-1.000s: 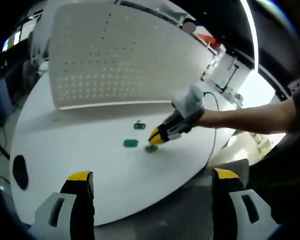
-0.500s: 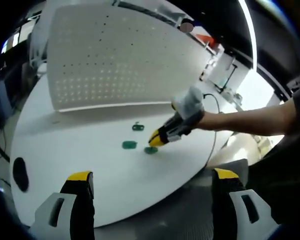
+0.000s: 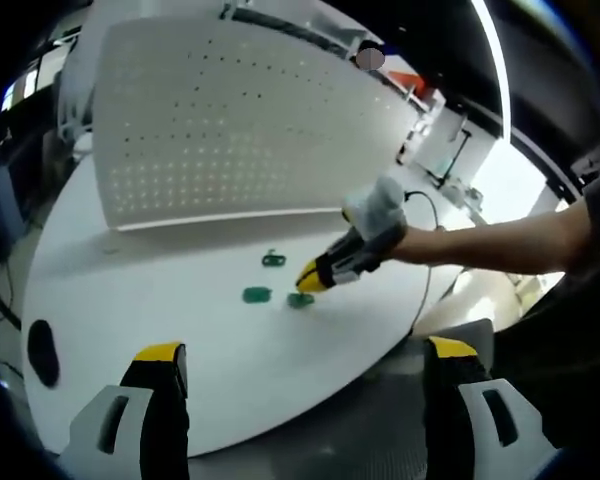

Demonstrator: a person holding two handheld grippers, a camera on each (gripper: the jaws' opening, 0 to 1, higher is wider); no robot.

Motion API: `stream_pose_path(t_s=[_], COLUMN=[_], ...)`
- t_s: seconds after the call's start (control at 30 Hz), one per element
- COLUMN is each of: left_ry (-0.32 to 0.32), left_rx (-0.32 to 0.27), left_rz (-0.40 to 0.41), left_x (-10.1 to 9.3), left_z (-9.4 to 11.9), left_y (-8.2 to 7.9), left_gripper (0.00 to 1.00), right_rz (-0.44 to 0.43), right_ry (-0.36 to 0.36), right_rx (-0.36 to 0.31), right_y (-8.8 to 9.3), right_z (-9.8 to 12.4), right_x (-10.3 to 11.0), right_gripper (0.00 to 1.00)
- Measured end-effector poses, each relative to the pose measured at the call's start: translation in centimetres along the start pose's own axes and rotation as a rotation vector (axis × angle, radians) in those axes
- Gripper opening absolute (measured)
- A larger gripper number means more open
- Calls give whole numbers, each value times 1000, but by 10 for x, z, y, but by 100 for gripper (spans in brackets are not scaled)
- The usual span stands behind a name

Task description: Insert the hook assembly into the mounting plate slot until the hook locks in place.

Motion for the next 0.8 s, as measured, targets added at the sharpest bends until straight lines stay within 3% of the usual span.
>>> stream_pose_path(t_s=[0.8], left_ry=[8], left_rx=[-29], left_rz=[-26], left_x=[-9], left_z=[3], left_y=[-3], left_gripper=[100], right_rz=[-9], right_ry=[70], right_rx=[-67], right_y=[-7], right_z=[29], right_x=[3], right_gripper=[0])
Point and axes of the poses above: the point that each gripper's makers call its tool centre point, and the gripper's own axes: z roughly backward along the fingers, x roughly to its left, y roughly out of its underside, the point moved 7 cm from there along z, roughly backward along the fingers, and after that the axes turned 13 degrees about x, right-handed, at the moved point
